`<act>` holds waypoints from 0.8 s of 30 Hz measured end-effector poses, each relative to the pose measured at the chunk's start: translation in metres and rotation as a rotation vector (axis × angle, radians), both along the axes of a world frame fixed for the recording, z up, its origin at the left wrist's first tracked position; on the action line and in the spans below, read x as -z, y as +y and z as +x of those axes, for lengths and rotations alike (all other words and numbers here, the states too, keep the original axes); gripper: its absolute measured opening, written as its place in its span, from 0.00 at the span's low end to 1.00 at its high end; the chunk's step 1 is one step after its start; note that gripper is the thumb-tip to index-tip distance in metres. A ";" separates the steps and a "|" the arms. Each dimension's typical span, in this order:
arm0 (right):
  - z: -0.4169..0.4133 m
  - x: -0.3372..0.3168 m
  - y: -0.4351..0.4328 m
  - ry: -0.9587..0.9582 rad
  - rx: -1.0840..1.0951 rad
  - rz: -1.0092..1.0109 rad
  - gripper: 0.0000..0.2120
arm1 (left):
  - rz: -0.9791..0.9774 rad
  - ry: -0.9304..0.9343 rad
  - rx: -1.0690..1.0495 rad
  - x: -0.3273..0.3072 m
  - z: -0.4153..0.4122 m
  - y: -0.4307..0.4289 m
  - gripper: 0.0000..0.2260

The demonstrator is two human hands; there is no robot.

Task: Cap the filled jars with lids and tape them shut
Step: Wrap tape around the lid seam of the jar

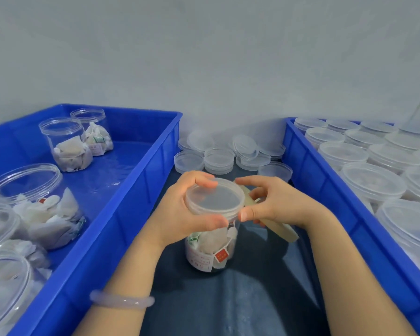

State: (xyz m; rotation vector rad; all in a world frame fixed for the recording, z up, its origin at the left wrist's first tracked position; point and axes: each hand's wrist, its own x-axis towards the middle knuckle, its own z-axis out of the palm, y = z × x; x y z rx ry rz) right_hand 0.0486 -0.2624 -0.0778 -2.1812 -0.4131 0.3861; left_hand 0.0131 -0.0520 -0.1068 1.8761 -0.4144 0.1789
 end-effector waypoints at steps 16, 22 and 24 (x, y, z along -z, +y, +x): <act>-0.036 0.036 0.006 -0.247 0.088 0.334 0.24 | 0.847 0.027 0.063 -0.054 -0.012 -0.025 0.18; -0.038 0.045 0.015 -0.515 0.270 0.240 0.08 | 0.868 -0.155 -0.056 -0.046 -0.012 -0.035 0.17; -0.040 0.043 0.021 -0.576 0.278 0.211 0.06 | 0.884 -0.189 -0.074 -0.042 -0.008 -0.030 0.21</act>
